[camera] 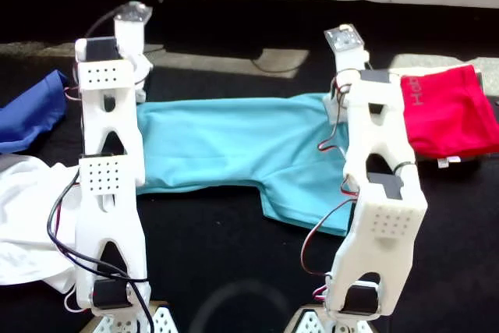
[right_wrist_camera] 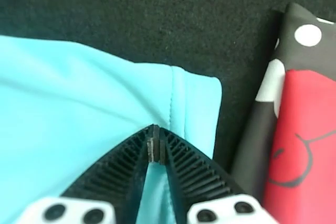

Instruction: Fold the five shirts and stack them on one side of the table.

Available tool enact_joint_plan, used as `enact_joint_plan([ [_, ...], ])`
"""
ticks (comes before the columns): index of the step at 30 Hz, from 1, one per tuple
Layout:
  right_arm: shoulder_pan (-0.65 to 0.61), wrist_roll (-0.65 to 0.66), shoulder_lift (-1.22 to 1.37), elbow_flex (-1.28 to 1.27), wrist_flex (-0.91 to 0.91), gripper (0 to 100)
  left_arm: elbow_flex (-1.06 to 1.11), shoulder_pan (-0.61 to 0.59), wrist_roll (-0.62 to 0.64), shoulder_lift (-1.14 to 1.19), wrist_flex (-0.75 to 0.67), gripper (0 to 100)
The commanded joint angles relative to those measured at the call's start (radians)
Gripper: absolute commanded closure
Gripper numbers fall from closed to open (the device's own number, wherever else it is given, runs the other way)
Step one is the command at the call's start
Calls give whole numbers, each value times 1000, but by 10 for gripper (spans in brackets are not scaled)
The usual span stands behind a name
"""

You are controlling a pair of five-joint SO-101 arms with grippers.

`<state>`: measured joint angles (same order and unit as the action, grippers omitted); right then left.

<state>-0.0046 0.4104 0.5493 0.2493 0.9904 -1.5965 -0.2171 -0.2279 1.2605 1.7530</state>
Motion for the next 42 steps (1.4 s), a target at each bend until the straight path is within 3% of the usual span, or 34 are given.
enact_joint_plan([
  [1, 10, -9, -156, 45, 31, 992, -44, -15, 11, -50, 28, 992],
  [6, 12, -9, -271, 45, 148, 992, 225, -12, 38, -292, 29, 992],
  [14, 10, -9, -420, 45, 278, 992, 958, 36, 43, -820, 5, 991],
  [21, -42, -9, -532, -5, 387, 992, 1618, 44, 43, -1144, -333, 991],
  [26, -142, -9, -707, -349, 280, 992, 2037, 2, 40, -1282, -631, 991],
  [34, -292, -6, -1021, -1033, -53, 992, 2249, -94, 21, -1290, -879, 991],
  [38, -328, -8, -1075, -1201, -160, 992, 2338, -99, 23, -1297, -1005, 991],
  [42, -332, -8, -1075, -1290, -259, 992, 2342, -96, 26, -1296, -1013, 991],
])
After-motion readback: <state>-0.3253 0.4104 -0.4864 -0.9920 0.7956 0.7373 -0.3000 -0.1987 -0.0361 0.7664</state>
